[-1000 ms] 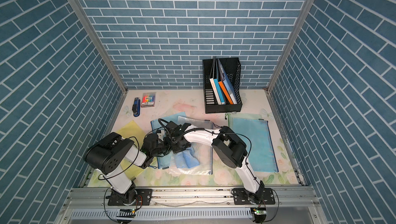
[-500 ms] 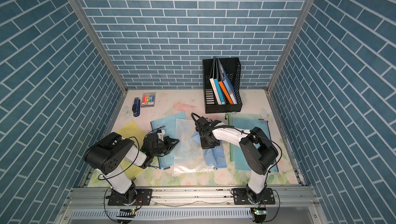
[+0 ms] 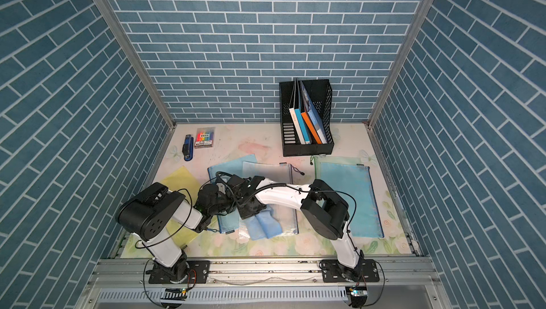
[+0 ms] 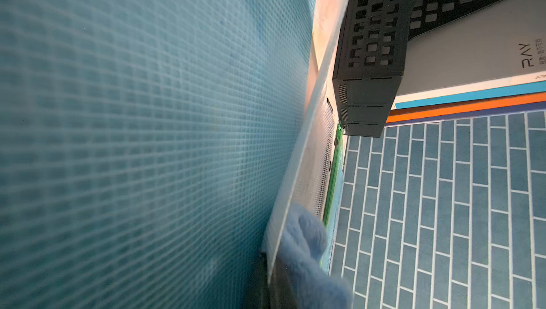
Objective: Wipe the document bag
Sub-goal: Wipe the dirt from the document bag.
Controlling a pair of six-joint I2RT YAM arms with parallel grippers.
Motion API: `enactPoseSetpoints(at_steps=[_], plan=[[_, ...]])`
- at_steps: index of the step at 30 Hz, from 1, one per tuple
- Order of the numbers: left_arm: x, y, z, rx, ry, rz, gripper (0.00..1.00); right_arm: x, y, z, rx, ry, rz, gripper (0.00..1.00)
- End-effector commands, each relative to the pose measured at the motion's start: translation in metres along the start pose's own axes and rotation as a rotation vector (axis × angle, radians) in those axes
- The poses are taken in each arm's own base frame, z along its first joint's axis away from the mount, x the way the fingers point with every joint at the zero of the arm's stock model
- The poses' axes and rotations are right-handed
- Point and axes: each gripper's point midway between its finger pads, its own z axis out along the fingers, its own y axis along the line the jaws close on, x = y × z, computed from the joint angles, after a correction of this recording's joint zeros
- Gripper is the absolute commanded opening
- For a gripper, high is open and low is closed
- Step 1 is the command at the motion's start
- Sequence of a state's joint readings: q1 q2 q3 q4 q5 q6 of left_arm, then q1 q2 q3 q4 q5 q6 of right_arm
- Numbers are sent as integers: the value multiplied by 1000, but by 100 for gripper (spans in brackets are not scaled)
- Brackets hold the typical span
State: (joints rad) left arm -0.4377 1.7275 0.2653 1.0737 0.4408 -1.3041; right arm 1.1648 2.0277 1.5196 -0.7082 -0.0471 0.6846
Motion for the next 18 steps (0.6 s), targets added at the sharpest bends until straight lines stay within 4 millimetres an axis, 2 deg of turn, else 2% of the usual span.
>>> enactPoseSetpoints(at_steps=[1,4,7,14,18], plan=[[-4,-14,1,35,-17,9,0,11,3,11,-2,60,74,0],[-2,-16,3,39,5,7,0,29,-13,16,54,98,136,0],[-1,-18,2,45,11,-3,0,43,-38,-1,123,72,214,0],[7,-15,-1,37,42,-12,0,83,-114,-43,300,42,383,0],[8,-12,-6,36,32,-4,0,99,-151,-58,357,29,460,0]])
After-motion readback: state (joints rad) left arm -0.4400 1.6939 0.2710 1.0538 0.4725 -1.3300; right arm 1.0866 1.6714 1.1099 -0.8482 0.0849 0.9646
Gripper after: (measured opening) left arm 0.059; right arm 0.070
